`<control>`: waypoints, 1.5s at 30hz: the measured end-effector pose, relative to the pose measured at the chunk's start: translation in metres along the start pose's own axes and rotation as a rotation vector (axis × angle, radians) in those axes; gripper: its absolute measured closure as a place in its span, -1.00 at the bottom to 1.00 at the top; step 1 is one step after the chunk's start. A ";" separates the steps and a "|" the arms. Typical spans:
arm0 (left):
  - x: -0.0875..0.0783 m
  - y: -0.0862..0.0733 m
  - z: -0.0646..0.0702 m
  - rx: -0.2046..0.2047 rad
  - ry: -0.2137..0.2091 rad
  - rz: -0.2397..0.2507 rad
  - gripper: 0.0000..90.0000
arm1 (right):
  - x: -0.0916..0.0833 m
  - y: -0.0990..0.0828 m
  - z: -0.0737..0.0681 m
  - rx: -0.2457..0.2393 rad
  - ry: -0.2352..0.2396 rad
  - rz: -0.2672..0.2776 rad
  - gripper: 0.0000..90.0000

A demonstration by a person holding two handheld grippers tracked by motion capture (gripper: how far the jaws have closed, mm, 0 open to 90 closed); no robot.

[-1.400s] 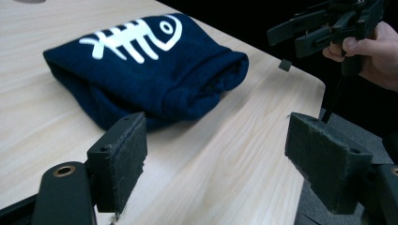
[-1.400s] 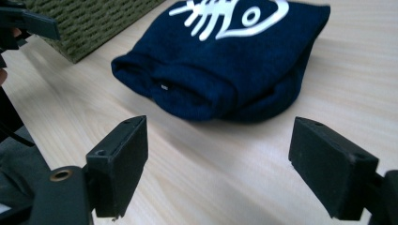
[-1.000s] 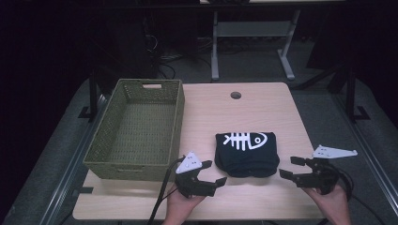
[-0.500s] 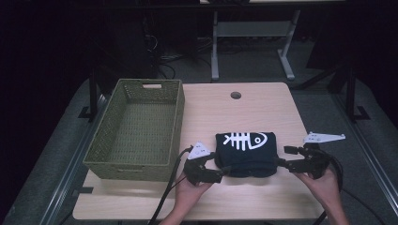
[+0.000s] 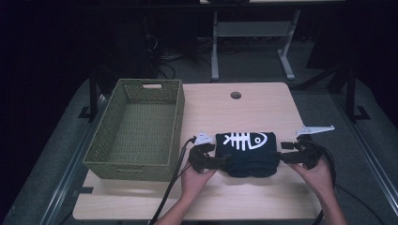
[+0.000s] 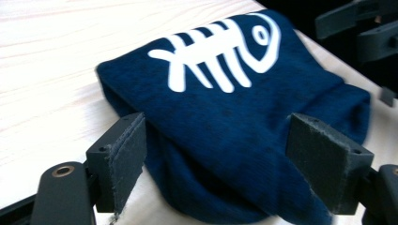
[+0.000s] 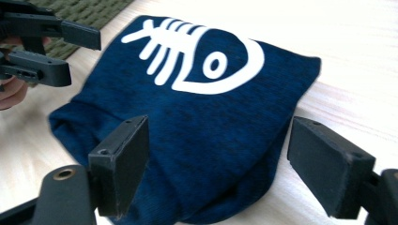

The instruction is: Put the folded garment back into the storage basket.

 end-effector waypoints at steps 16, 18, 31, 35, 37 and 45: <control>0.023 -0.006 -0.018 -0.112 -0.002 -0.071 -0.42 | 0.031 -0.006 0.013 0.043 -0.040 -0.083 -0.38; 0.024 -0.007 -0.019 -0.116 -0.006 -0.076 -0.36 | 0.033 -0.007 0.012 0.043 -0.038 -0.091 -0.32; 0.026 -0.009 -0.018 -0.142 -0.045 -0.078 0.02 | 0.045 -0.016 0.010 0.057 -0.043 -0.110 0.06; 0.027 -0.008 -0.017 -0.150 -0.061 -0.072 0.16 | 0.045 -0.016 0.008 0.059 -0.044 -0.112 0.23; 0.027 -0.008 -0.017 -0.151 -0.067 -0.069 0.28 | 0.045 -0.017 0.004 0.047 -0.044 -0.118 0.37; 0.024 -0.007 -0.017 -0.154 -0.066 -0.062 0.42 | 0.041 -0.017 -0.002 0.024 -0.044 -0.106 0.54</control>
Point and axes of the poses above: each handheld gripper's, and its own axes: x roughly forward along the jaws, y roughly out of its top, z roughly to its right, the point moved 6 cm from there along x, roughly forward along the jaws, and after that the axes turned 12 degrees about -y, right-handed, at the moved point
